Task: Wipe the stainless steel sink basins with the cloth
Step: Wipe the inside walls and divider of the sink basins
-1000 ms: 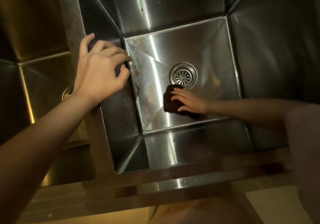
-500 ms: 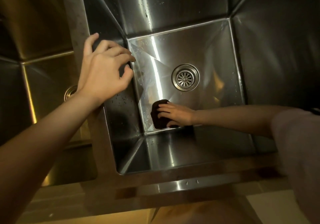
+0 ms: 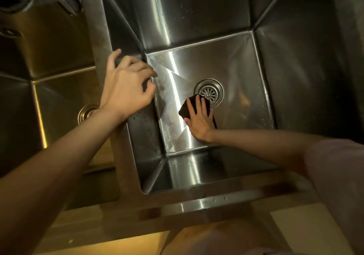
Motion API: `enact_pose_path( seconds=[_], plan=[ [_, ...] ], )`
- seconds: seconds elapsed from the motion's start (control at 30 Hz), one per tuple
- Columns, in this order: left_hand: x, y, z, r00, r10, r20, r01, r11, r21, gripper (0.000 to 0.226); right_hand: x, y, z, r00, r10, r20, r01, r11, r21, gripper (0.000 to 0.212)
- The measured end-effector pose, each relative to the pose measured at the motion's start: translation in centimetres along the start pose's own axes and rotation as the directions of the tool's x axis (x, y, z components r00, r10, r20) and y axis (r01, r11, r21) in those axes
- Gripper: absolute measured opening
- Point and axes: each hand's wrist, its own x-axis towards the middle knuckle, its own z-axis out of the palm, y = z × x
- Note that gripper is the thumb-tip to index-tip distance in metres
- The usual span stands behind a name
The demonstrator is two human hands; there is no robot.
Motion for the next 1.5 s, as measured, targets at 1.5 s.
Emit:
enact_pose_path(
  seconds=[1.5],
  plan=[
    [-0.4, -0.5, 0.2, 0.998, 0.056, 0.033, -0.057, 0.997, 0.049, 0.028, 4.7, -2.0, 2.6, 0.160, 0.986, 0.050, -0.565, 0.050, 0.823, 0.064]
  ],
)
